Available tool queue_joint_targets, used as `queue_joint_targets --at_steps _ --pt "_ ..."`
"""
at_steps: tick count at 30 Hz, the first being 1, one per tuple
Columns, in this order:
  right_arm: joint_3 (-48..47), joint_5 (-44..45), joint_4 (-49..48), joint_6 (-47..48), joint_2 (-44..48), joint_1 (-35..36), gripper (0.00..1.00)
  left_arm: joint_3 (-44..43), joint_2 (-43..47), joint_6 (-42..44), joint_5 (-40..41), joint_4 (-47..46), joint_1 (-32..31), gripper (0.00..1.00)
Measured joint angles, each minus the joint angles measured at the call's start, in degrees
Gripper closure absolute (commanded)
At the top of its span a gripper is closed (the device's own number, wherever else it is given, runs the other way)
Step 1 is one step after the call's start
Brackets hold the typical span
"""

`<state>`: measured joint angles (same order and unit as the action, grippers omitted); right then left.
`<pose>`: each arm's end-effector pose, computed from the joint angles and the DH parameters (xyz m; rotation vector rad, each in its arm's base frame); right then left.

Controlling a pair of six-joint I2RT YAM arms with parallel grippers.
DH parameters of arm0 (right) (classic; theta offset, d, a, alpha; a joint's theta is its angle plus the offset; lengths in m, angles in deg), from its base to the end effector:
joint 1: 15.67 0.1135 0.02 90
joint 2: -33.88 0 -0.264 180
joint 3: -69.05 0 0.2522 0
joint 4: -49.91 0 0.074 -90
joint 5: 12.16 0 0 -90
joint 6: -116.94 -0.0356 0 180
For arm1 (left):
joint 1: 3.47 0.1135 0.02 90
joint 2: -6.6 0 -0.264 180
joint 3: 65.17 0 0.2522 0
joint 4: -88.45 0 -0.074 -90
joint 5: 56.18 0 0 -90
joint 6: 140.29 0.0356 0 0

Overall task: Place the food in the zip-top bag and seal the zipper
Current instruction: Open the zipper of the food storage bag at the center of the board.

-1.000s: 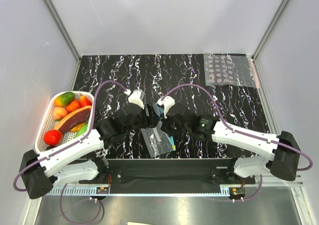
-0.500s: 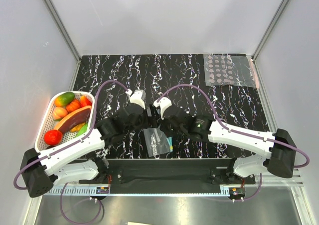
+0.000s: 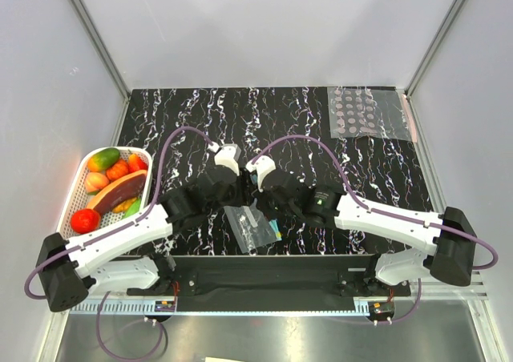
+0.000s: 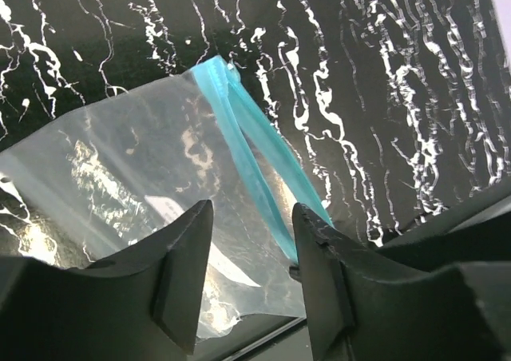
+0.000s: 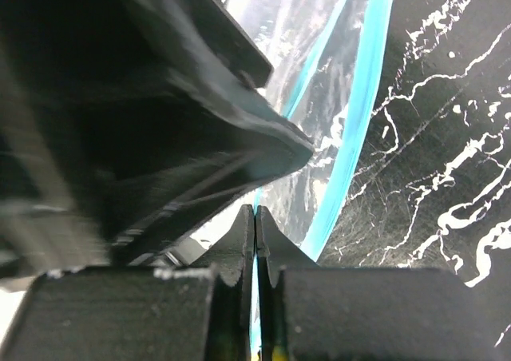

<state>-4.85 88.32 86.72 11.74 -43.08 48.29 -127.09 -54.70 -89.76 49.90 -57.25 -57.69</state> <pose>0.1357 0.2631 0.2874 -0.8617 2.1409 0.5241 0.1457 -0.1852 0.2878 0.1174 2.2018 -0.6461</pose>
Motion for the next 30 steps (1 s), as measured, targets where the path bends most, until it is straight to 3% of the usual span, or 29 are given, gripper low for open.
queue_joint_targets --at_steps 4,6,9,10,13,20,30 --pt "-0.2 0.0 -0.4 0.2 0.0 0.6 1.00 -0.3 -1.9 0.4 1.0 0.1 -0.7 0.50" --pt "-0.2 0.0 -0.1 0.5 0.0 0.8 1.00 -0.3 -2.6 0.6 1.1 0.2 -0.9 0.55" --pt "-0.2 0.0 -0.3 0.7 0.0 1.1 1.00 -0.6 -3.3 0.5 1.1 -0.1 -0.9 0.74" --pt "-0.2 0.0 -0.4 0.7 0.0 1.2 0.99 -0.6 -3.3 0.7 1.1 -0.3 -0.9 0.86" --pt "-0.2 -0.1 -0.6 0.8 0.0 1.4 0.89 -0.6 -3.3 0.8 1.2 -0.7 -1.0 1.00" --pt "1.3 -0.9 -3.0 0.6 2.2 1.4 0.70 0.0 -2.1 1.6 1.3 -1.3 -1.0 1.00" --pt "3.1 1.4 -2.9 -4.7 11.2 1.4 0.55 7.3 2.1 2.2 2.1 -5.9 -1.0 1.00"
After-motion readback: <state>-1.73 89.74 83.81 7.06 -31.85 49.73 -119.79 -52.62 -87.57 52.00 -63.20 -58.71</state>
